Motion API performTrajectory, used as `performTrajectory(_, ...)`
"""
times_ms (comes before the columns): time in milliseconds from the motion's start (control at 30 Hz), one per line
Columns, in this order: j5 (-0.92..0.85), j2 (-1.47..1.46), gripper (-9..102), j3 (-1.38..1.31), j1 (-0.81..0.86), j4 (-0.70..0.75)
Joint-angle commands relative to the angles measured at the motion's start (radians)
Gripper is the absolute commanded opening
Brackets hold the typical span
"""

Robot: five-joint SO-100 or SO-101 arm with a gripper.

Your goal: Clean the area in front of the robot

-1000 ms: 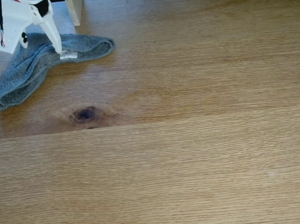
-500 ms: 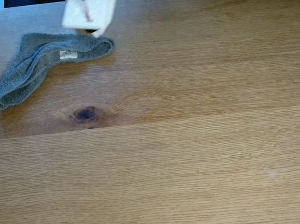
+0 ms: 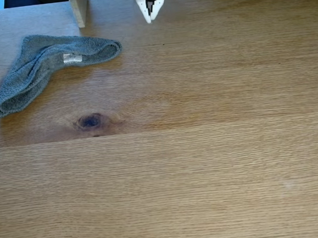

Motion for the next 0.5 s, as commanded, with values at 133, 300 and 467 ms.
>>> performTrajectory(133,-0.08,0.382,0,0.351,0.037,-0.121)
performTrajectory(300,-0.12,0.629,0,0.584,0.043,-0.172)
performTrajectory(467,-0.146,0.931,0,0.821,0.014,-0.124)
